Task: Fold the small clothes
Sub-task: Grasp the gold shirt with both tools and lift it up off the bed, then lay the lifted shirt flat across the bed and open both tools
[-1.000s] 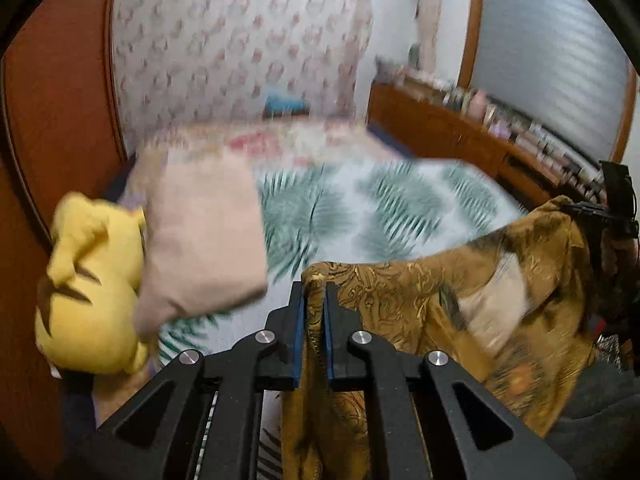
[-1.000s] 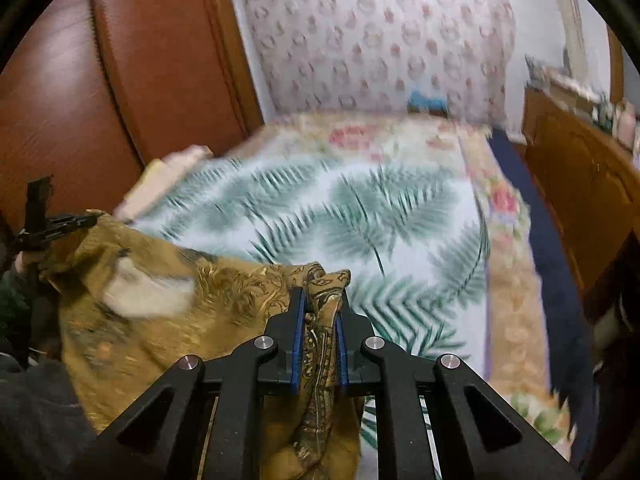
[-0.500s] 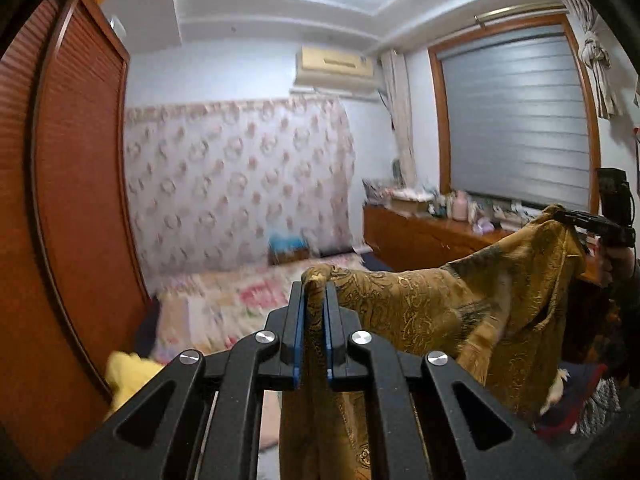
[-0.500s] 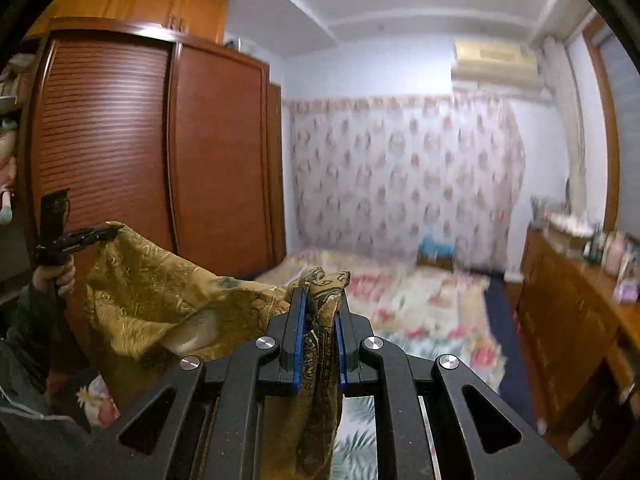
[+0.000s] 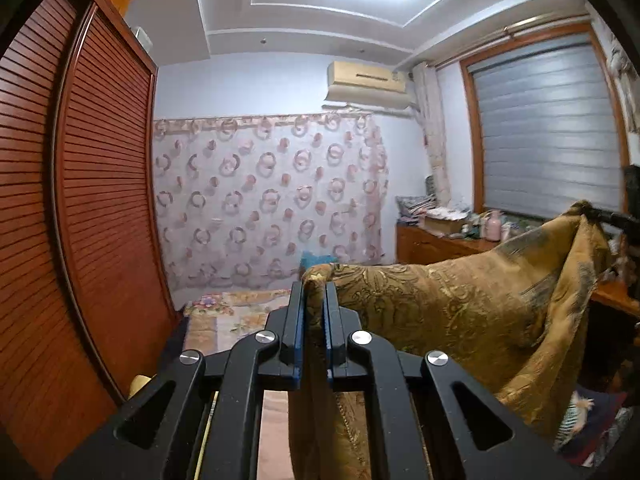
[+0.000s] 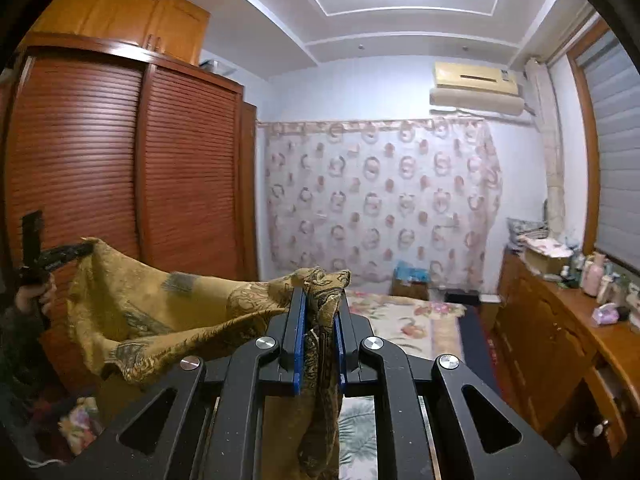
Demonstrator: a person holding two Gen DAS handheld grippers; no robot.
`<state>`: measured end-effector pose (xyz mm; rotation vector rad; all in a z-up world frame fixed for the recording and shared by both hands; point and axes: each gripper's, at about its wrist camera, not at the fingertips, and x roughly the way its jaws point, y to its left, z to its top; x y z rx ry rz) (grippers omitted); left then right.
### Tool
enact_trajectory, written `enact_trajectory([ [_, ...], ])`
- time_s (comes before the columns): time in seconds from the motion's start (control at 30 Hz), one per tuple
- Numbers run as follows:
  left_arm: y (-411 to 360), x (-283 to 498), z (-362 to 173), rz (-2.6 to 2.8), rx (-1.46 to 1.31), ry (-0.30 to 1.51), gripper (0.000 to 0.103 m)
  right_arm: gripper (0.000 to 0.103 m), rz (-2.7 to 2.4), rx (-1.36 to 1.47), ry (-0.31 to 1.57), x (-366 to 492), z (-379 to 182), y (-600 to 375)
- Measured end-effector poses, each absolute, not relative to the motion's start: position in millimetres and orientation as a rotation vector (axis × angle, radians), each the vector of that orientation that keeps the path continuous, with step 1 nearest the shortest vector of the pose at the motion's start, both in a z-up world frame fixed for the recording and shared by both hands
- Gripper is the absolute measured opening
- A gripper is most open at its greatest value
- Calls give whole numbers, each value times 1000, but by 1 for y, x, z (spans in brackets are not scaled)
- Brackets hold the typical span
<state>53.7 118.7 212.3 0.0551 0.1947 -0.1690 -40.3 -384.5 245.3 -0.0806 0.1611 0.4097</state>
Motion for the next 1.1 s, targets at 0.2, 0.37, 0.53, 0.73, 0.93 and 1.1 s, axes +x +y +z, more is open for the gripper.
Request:
enact_trajectory([
  [0.2,110,137,152,-139,72,317,9,12,383,-119,235,31,227,-352],
  [0.37,103,207,74,-118,87,460,9,12,384,-138,370,107,170,-331],
  [0.53,98,249,14,-123,66,584,9,12,351,-168,518,178,116,-310],
  [0.73,93,279,-7,-132,73,638,9,12,330,-158,616,235,100,-290],
  [0.93,89,311,-28,-129,82,683,9,12,335,-154,686,252,96,-293],
  [1.1,89,316,-44,-120,91,711,9,12,327,-147,736,259,88,-306],
])
